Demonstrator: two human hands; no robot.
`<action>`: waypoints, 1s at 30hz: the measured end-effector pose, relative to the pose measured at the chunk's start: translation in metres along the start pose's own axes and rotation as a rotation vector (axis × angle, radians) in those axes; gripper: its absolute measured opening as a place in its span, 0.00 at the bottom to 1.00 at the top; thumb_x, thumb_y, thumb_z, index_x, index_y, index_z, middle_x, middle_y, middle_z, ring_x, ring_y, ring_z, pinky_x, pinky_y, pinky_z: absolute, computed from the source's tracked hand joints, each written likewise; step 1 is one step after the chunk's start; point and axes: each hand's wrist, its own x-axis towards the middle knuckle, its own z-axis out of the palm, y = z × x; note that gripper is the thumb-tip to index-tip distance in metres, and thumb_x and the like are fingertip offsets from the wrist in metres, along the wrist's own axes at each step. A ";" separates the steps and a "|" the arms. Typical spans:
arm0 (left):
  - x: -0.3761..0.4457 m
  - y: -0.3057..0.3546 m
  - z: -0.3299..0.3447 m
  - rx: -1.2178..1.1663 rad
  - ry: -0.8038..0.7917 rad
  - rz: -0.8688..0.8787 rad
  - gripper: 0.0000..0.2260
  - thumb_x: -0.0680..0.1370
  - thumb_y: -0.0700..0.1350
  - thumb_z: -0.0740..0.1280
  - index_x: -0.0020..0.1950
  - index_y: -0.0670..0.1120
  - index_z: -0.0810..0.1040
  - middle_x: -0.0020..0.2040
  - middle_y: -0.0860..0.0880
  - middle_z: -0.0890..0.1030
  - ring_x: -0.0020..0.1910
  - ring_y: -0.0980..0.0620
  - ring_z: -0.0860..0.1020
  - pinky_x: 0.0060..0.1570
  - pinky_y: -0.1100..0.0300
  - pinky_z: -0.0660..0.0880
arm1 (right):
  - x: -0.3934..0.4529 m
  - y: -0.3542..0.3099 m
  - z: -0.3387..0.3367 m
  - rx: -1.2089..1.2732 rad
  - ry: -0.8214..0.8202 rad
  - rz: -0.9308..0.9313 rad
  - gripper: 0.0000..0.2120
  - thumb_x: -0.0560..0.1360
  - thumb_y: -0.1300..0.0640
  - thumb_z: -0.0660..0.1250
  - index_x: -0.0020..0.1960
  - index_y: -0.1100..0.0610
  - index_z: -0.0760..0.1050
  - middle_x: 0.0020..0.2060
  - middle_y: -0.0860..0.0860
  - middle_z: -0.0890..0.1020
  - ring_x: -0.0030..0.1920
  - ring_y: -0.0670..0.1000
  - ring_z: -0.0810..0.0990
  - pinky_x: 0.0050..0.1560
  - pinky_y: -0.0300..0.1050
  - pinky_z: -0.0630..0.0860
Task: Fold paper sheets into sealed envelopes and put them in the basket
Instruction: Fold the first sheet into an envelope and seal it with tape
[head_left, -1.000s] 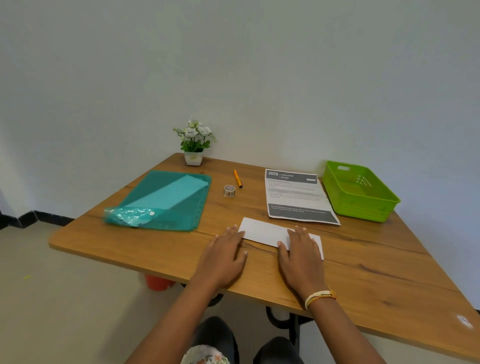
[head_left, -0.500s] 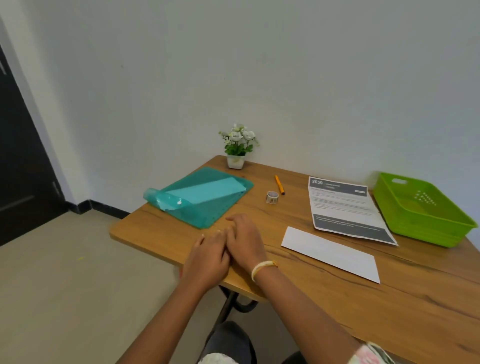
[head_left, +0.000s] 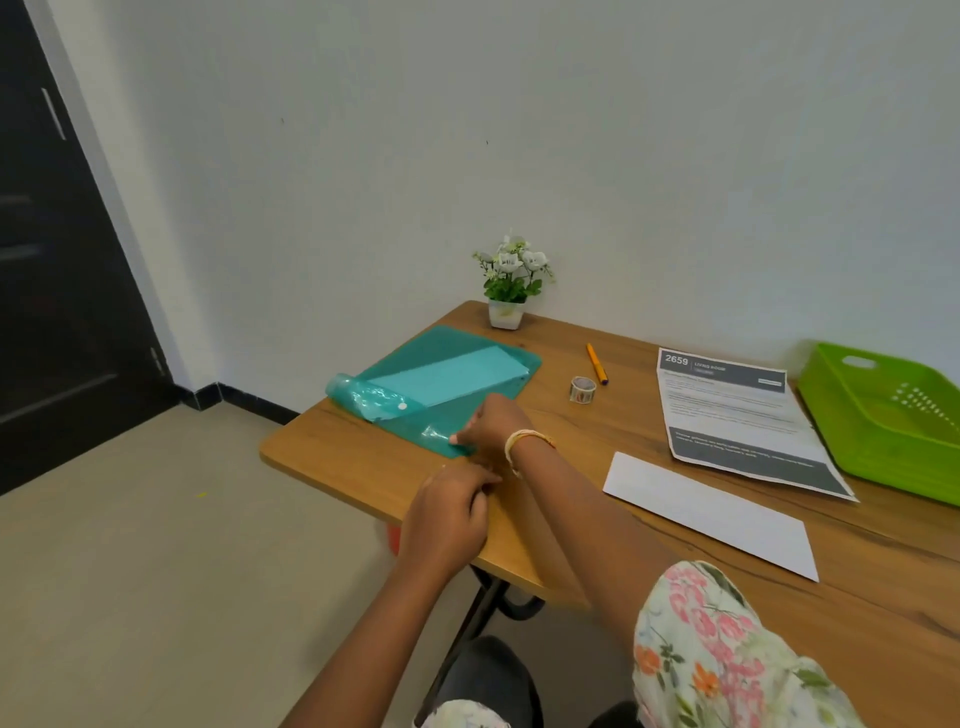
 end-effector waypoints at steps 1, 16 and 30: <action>0.000 0.000 0.000 -0.007 0.005 0.017 0.14 0.74 0.40 0.61 0.54 0.52 0.81 0.52 0.55 0.81 0.52 0.58 0.75 0.54 0.60 0.72 | -0.003 0.007 -0.006 -0.009 -0.013 0.015 0.19 0.67 0.48 0.77 0.49 0.58 0.77 0.43 0.53 0.81 0.44 0.52 0.79 0.40 0.44 0.74; 0.017 0.008 -0.008 0.375 0.002 0.101 0.20 0.77 0.47 0.62 0.69 0.46 0.71 0.72 0.47 0.69 0.74 0.48 0.62 0.73 0.41 0.49 | -0.061 0.098 -0.097 -0.278 -0.058 0.103 0.14 0.71 0.57 0.73 0.55 0.59 0.76 0.50 0.54 0.79 0.53 0.54 0.78 0.49 0.43 0.74; 0.080 -0.015 -0.034 -0.153 -0.518 -0.335 0.15 0.81 0.53 0.59 0.61 0.50 0.80 0.64 0.48 0.77 0.52 0.57 0.74 0.48 0.62 0.68 | -0.057 0.059 -0.038 -0.251 -0.018 -0.203 0.25 0.72 0.50 0.73 0.66 0.54 0.73 0.63 0.52 0.75 0.62 0.53 0.74 0.60 0.46 0.70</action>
